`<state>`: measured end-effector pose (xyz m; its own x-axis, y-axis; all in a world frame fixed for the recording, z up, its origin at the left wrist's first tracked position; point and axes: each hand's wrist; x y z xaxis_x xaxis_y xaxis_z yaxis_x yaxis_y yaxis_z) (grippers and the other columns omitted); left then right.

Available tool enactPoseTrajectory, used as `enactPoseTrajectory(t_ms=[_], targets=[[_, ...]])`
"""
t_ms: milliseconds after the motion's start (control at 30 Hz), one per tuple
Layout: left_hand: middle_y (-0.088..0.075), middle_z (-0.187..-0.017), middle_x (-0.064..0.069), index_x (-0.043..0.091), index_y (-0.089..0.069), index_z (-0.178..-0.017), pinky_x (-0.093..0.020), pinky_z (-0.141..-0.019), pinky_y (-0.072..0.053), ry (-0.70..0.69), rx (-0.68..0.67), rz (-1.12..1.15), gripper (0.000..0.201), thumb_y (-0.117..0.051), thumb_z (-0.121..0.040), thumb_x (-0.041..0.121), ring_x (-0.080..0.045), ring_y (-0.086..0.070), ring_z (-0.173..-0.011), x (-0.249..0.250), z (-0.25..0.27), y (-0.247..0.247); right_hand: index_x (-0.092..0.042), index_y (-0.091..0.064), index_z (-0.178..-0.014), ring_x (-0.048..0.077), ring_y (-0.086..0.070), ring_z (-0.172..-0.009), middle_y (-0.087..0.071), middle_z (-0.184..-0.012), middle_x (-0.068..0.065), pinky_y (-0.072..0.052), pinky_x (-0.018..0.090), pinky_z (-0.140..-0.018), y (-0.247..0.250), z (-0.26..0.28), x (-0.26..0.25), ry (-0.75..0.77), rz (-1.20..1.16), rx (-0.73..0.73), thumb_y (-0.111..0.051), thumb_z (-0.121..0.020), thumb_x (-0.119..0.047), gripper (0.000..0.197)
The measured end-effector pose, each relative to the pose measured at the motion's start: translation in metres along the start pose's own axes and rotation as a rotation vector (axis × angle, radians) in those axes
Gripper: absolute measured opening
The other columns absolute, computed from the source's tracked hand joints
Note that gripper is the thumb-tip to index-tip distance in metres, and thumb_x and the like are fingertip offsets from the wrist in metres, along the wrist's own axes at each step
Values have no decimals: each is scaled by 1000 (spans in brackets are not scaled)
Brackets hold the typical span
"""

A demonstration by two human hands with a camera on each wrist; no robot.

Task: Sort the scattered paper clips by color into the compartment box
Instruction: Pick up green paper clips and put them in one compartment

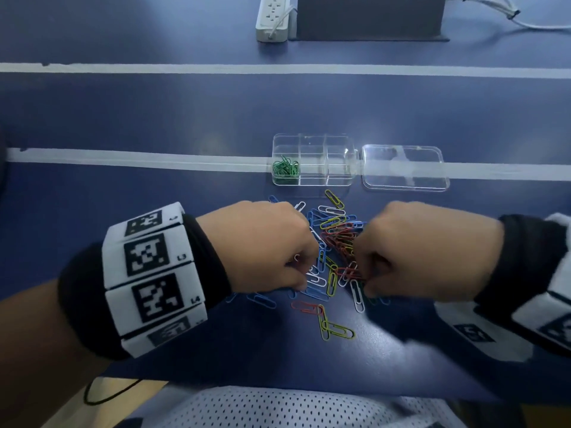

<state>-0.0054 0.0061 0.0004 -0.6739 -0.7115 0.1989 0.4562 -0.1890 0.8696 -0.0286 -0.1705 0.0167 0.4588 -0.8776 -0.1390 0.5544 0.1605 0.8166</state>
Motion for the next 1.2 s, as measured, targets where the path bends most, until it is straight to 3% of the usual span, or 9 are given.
enactPoseTrajectory(t_ms=[100, 233, 333, 500, 733, 900, 1033, 1133, 1200], targets=[[-43, -87, 14, 30, -57, -84, -27, -67, -37, 1, -6, -58, 12, -56, -82, 42, -8, -44, -84, 1, -3, -1, -22, -62, -81, 30, -62, -83, -53, -80, 1, -54, 35, -73, -6, 2, -2, -58, 43, -43, -61, -76, -41, 19], [-40, -81, 14, 33, -59, -90, -25, -67, -34, -3, -16, -45, 11, -57, -82, 40, -7, -43, -83, 0, 0, 2, -19, -57, -78, 32, -63, -86, -62, -91, 6, -54, 39, -75, -7, 3, 6, -44, 72, 30, -47, -82, -30, 15], [-39, -83, 15, 33, -59, -95, -24, -68, -34, -11, -18, -58, 13, -56, -84, 38, -5, -41, -82, -1, 1, 4, -20, -59, -81, 31, -62, -87, -61, -92, 4, -54, 41, -77, -6, 6, 8, -46, 36, 45, -50, -81, -37, 19], [-46, -91, 13, 29, -61, -95, -31, -76, -48, 2, -69, -108, 15, -55, -82, 33, -15, -55, -95, 2, 4, 1, -26, -44, -72, 31, -61, -92, -58, -97, 2, -54, 40, -78, -12, 6, 4, -72, 32, 31, -55, -81, -49, 28], [-37, -88, 12, 29, -57, -98, -25, -72, -39, -67, 8, -193, 20, -42, -88, 37, -11, -51, -96, 0, 8, -6, -20, -46, -74, 32, -61, -87, -59, -96, 4, -54, 39, -76, -19, 11, 8, -81, 32, 67, -45, -81, -42, 23], [-56, -65, 8, 22, -59, -58, -30, -50, -53, -97, -22, -187, 16, -51, -67, 33, -19, -59, -58, -2, 13, -1, -17, -47, -68, 25, -54, -72, -59, -74, 1, -50, 36, -70, -13, 11, 13, -81, -61, 145, -48, -76, -34, 19], [-57, -72, 5, 21, -47, -61, -34, -60, -55, -122, 39, -194, 11, -50, -70, 27, -22, -59, -66, 2, 10, -3, -20, -43, -59, 11, -47, -54, -54, -55, -4, -45, 30, -59, -5, 5, 21, -127, -201, 261, -61, -69, -23, 20], [-54, -89, 6, 23, -39, -73, -36, -79, -50, -106, 3, -229, 9, -43, -79, 29, -21, -56, -88, 3, 6, -7, -23, -41, -56, 4, -44, -49, -48, -50, -10, -38, 19, -53, -2, -1, 21, -98, -221, 284, -61, -68, -15, 25], [-47, -88, 6, 22, -35, -75, -35, -83, -48, -118, 25, -242, 10, -39, -81, 30, -21, -54, -94, 3, 5, -10, -25, -41, -55, 1, -44, -48, -45, -48, -14, -37, 14, -55, 0, -5, 22, -73, -210, 303, -62, -70, -16, 26]])
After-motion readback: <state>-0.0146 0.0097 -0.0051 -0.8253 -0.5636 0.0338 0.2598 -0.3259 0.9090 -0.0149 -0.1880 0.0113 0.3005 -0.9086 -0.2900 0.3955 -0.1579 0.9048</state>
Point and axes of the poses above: each hand's wrist, its own z-axis away from the middle knuckle, its own y-axis out of the back of the hand, x = y × z
